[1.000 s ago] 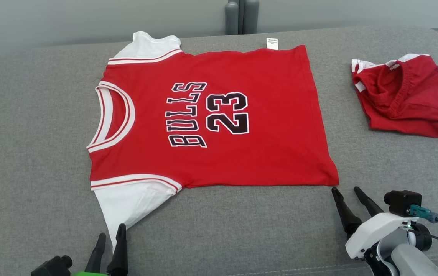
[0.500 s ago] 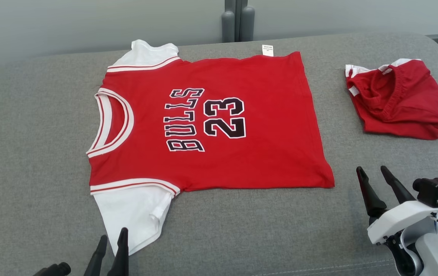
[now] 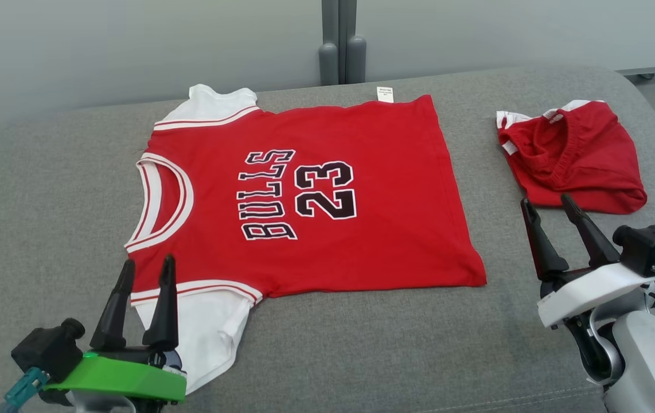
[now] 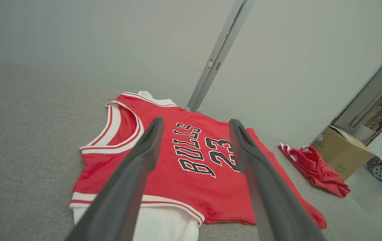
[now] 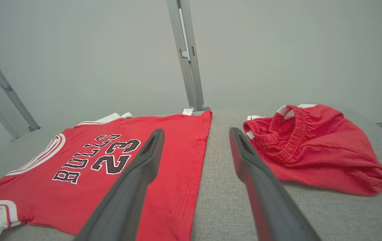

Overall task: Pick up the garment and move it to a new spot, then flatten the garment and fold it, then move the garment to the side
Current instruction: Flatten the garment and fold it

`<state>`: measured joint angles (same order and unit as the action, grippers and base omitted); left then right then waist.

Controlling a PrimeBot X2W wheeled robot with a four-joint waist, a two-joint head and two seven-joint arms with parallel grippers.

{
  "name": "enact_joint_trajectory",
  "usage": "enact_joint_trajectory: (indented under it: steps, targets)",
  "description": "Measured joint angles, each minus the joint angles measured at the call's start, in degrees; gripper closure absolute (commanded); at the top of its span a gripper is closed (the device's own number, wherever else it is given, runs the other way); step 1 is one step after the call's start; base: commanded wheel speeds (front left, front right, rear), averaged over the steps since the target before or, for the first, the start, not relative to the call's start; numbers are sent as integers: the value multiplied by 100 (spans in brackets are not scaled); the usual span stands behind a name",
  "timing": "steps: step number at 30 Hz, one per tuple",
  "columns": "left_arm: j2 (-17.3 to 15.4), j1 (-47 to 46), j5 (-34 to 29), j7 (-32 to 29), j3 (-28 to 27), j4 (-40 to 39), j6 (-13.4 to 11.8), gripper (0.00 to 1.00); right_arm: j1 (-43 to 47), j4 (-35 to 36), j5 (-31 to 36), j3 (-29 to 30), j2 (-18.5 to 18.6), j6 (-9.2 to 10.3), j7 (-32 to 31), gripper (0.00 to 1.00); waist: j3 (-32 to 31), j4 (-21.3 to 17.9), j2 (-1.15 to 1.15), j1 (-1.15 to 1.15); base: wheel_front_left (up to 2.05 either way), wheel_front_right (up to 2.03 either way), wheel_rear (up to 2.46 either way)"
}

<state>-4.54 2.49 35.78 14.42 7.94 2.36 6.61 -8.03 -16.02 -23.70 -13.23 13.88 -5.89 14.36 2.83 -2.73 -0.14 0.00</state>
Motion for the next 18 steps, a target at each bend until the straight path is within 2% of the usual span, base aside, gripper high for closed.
enact_joint_trajectory:
  steps: [10, 13, 18]
  targets:
    - [42, -19, -765, 0, 29, 8, -488, 0, -20, 308, 264, -12, -198, 227, 7, 0, -137, 21, 0, 0, 0, 0, 0]
    - [55, -5, -866, 0, -40, 22, -624, 0, 23, 374, 313, -8, -305, 339, 7, 0, -186, 52, 0, 0, 0, 0, 0]
    - [78, 136, -938, 0, -100, 21, -791, 0, 169, 438, 331, -32, -417, 420, 7, 0, -232, 85, 0, 0, 0, 0, 0]
